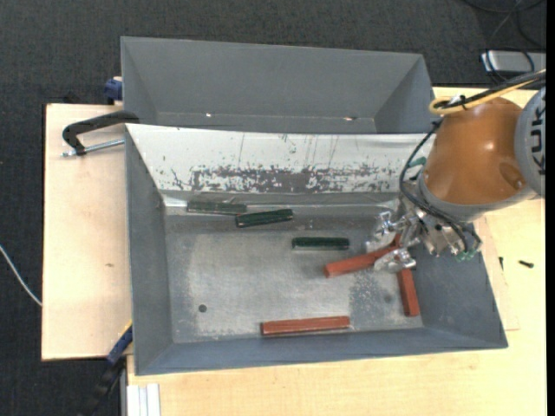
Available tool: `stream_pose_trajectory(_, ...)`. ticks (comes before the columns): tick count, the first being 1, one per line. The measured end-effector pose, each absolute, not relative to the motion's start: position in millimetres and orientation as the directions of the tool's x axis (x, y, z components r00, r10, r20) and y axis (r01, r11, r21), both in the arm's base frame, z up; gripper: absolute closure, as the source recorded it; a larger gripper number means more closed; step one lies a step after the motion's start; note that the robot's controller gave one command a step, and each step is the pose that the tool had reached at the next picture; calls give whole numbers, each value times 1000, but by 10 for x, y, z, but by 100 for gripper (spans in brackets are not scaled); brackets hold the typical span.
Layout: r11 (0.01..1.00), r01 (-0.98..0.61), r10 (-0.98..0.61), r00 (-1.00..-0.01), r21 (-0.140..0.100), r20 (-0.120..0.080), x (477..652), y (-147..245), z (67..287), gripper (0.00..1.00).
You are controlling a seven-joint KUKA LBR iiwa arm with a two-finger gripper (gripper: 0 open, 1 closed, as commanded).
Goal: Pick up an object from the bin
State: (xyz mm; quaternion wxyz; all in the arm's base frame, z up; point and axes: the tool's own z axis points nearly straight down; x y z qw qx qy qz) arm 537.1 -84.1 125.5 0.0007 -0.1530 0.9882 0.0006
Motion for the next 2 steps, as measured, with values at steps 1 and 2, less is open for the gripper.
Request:
stream_pose_trajectory(1,953,-302,-302,-953,-1,-5,5380,-840,1440,100)
stream_pose_trajectory(2,953,-302,-302,-953,-1,-6,5384,-839,1600,100)
